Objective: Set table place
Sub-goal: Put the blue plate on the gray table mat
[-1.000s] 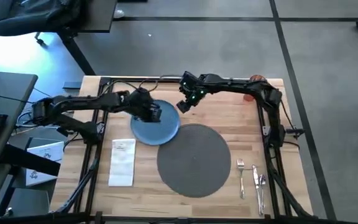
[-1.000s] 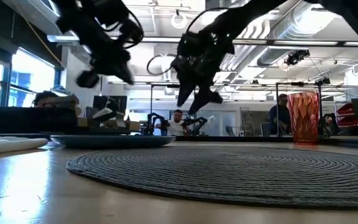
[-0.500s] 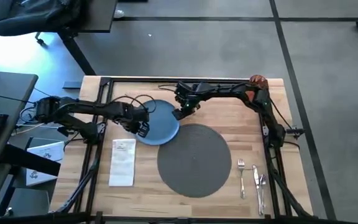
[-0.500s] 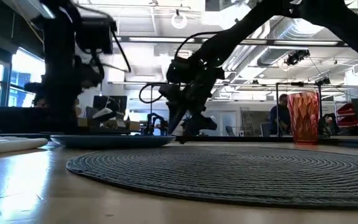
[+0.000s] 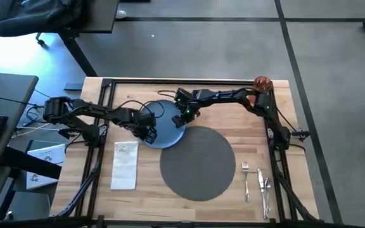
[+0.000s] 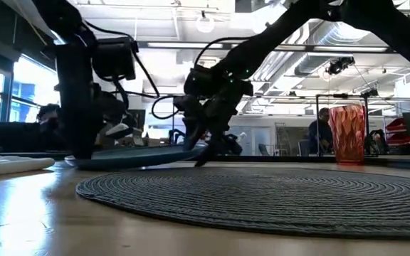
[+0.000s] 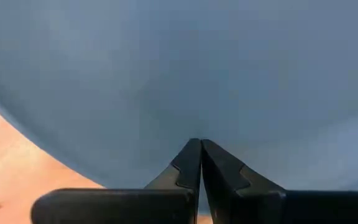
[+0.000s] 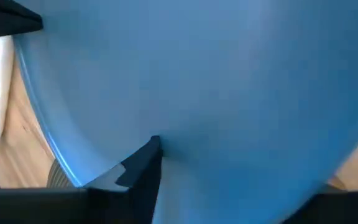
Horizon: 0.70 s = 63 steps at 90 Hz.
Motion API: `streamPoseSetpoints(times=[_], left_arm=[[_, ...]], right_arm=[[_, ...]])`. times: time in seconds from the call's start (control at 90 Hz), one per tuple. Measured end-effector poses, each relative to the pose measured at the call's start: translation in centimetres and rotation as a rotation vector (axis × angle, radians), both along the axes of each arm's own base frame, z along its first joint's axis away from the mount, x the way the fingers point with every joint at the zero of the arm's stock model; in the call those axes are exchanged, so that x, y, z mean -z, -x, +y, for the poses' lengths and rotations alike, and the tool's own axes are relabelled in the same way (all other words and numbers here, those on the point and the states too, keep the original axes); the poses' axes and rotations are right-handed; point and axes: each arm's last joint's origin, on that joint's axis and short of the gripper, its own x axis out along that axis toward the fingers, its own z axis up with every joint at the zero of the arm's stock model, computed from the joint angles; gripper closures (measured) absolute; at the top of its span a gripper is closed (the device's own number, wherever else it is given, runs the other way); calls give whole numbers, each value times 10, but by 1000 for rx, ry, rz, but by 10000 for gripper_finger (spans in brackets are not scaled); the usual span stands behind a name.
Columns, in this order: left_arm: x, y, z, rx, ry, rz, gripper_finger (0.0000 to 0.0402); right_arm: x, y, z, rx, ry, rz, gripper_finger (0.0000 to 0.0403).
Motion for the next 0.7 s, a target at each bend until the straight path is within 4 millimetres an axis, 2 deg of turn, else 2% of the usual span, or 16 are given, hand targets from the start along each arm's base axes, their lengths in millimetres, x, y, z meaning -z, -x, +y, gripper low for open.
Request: streamPoseSetpoints(times=[0.111, 0.167, 0.311, 0.422, 0.533, 0.622, 0.7], left_arm=[[-25, -5, 4, 9, -85, -32, 401], [-39, -6, 4, 21, -116, -47, 401], [-85, -5, 6, 11, -197, -137, 401], [-119, 0, 4, -2, -247, -232, 401], [-149, 8, 0, -15, -303, -351, 401], [-164, 15, -3, -40, -351, -412, 401], [-171, 21, -5, -58, -382, -446, 401]], right_arm=[[-8, 0, -4, 1, -29, -39, 359], [-14, 1, -8, 4, -50, -62, 385], [-22, 11, -23, 45, -63, -51, 398], [-52, 28, -37, 18, -33, -90, 402], [-74, 58, -45, -84, -104, -73, 403], [-87, 86, -42, -197, -214, -20, 403], [-90, 105, -26, -336, -303, 16, 403]])
